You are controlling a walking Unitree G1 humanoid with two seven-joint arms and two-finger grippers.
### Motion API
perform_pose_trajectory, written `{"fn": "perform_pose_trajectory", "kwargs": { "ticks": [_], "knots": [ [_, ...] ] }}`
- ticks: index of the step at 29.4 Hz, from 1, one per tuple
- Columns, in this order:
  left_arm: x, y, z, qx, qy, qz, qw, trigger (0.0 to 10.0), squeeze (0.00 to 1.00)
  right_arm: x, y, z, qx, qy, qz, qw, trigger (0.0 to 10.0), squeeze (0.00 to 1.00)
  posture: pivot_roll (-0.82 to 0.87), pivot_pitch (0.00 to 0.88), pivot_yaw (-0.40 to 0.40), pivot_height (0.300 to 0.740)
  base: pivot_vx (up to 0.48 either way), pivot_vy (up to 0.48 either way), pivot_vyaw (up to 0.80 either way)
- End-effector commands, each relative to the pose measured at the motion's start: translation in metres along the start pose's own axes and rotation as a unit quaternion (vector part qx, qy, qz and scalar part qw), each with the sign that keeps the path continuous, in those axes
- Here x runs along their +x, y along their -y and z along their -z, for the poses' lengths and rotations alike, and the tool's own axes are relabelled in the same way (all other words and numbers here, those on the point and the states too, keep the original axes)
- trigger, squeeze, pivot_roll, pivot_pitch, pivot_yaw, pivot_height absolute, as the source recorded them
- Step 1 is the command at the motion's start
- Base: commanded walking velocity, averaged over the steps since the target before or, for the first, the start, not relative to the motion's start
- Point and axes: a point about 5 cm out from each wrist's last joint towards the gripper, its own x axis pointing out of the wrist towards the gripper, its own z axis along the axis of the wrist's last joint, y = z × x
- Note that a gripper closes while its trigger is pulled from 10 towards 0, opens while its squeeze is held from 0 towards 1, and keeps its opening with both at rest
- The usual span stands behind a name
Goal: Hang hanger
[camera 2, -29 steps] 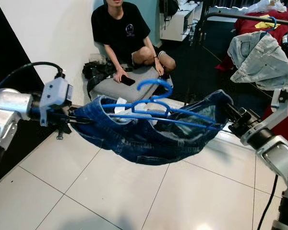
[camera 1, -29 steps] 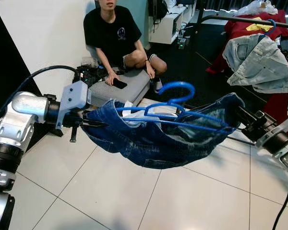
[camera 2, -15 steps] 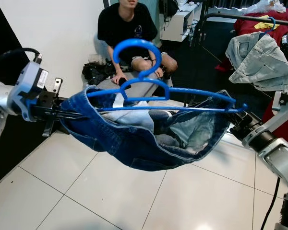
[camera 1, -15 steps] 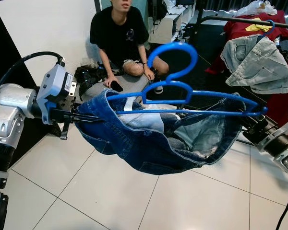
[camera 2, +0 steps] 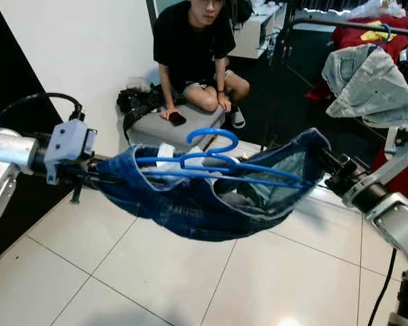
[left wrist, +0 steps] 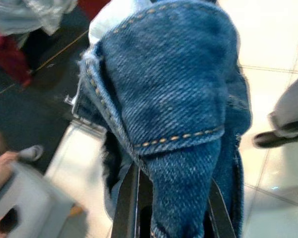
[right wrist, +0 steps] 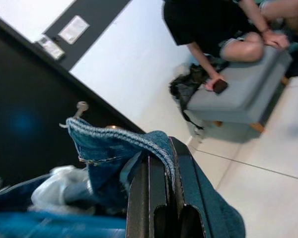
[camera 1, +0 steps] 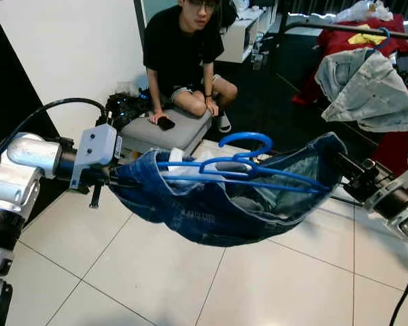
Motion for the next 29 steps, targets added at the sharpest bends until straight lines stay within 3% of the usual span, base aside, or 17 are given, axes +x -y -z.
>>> {"fn": "perform_pose_trajectory", "kwargs": {
  "ticks": [1,6,12,14,18,19,21,22,23,24,25,26,29],
  "knots": [
    [-0.008,-0.006,0.006,0.001,-0.033,-0.026,0.999,0.0,0.00,-0.004,-0.007,-0.015,-0.019,0.023,-0.004,1.000,0.0,0.00,-0.01,0.067,0.029,0.740,0.000,0.000,0.00],
    [-0.013,-0.010,0.007,-0.002,-0.041,-0.058,0.998,0.0,0.00,-0.003,-0.011,-0.012,-0.022,0.011,-0.017,1.000,0.0,0.00,0.00,0.068,0.029,0.740,0.000,0.000,0.00],
    [-0.008,-0.005,0.009,0.004,-0.046,-0.043,0.998,0.0,0.00,0.000,-0.014,-0.011,-0.023,0.007,-0.023,0.999,0.0,0.00,0.00,0.068,0.029,0.740,0.000,0.000,0.00],
    [0.011,0.012,0.011,0.022,-0.052,0.002,0.998,0.0,0.00,0.016,-0.021,-0.009,-0.032,-0.004,-0.017,0.999,0.0,0.00,0.00,0.063,0.031,0.740,0.000,0.000,0.00],
    [0.020,0.019,0.012,0.030,-0.052,0.015,0.998,0.0,0.00,0.023,-0.023,-0.008,-0.037,-0.010,-0.009,0.999,0.0,0.00,0.00,0.063,0.031,0.740,0.000,0.000,0.00],
    [0.045,0.034,0.008,0.022,-0.030,0.020,0.999,0.0,0.00,0.043,-0.028,-0.003,-0.040,-0.024,0.006,0.999,0.0,0.00,0.00,0.057,0.035,0.740,0.000,0.000,0.00],
    [0.045,0.034,0.008,0.022,-0.030,0.020,0.999,0.0,0.00,0.043,-0.028,-0.003,-0.040,-0.024,0.006,0.999,0.0,0.00,0.00,0.057,0.035,0.740,0.000,0.000,0.00],
    [0.066,0.048,0.004,0.009,-0.007,0.019,1.000,0.0,0.00,0.061,-0.036,0.003,-0.047,-0.041,0.013,0.998,0.0,0.00,0.00,0.054,0.032,0.740,0.000,0.000,0.00],
    [0.066,0.048,0.004,0.009,-0.007,0.019,1.000,0.0,0.00,0.061,-0.036,0.003,-0.047,-0.041,0.013,0.998,0.0,0.00,0.00,0.054,0.032,0.740,0.000,0.000,0.00],
    [0.083,0.060,-0.002,-0.009,0.015,0.011,1.000,0.0,0.00,0.077,-0.044,0.010,-0.050,-0.060,0.015,0.997,0.0,0.00,0.00,0.053,0.030,0.740,0.000,0.000,0.00],
    [0.083,0.060,-0.002,-0.009,0.015,0.011,1.000,0.0,0.00,0.077,-0.044,0.010,-0.050,-0.060,0.015,0.997,0.0,0.00,0.00,0.053,0.030,0.740,0.000,0.000,0.00],
    [0.094,0.067,-0.006,-0.026,0.028,-0.001,0.999,0.0,0.00,0.089,-0.050,0.018,-0.053,-0.079,0.019,0.995,0.0,0.00,0.00,0.054,0.024,0.740,0.000,0.000,0.00],
    [0.098,0.067,-0.005,-0.043,0.028,-0.021,0.998,0.0,0.00,0.096,-0.056,0.033,-0.054,-0.112,0.011,0.992,0.0,0.00,0.00,0.054,0.018,0.740,0.000,0.000,0.00]
  ]
}}
